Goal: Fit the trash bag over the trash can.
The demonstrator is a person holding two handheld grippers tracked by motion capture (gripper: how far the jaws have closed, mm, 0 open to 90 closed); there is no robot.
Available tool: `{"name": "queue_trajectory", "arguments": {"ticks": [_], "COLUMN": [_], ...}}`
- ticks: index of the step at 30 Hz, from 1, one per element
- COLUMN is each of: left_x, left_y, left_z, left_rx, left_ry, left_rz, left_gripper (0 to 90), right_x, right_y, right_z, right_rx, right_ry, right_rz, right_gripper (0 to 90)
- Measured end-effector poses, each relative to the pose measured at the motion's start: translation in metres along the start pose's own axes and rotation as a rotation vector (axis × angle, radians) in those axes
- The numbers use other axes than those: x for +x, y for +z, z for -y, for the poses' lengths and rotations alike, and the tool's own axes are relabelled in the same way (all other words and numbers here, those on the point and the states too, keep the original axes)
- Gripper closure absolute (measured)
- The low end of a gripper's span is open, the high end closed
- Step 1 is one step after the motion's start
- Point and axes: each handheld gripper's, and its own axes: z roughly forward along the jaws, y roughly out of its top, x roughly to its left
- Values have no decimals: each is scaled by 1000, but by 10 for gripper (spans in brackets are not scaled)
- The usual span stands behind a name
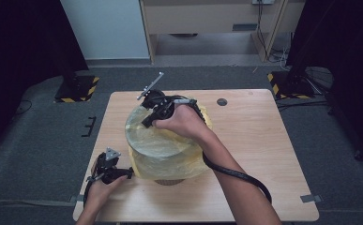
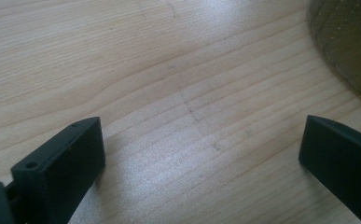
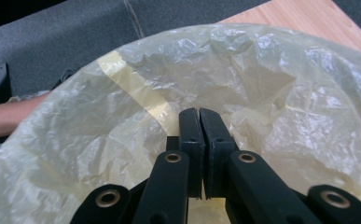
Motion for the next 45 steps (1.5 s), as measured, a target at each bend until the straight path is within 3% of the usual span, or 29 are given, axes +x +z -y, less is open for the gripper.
{"name": "queue_trajectory", "arguments": {"ticks": [9,20,45], "left_x": [0,0,0], "left_y": [0,1,1], "left_z": [0,-1,-1], "left_rx": [1,0,1], "left_ry": [2,2,2], "left_rz": [1,2,2], "left_gripper": [0,0,0], "right_x": [-4,-11,-13], "right_y": [19,30,50], "right_z": [-1,2,2], "right_rx": [72,80,133], "right_ry": [8,43,53], "right_rz": [-9,-21,-47], "right_gripper": [899,900,900]}}
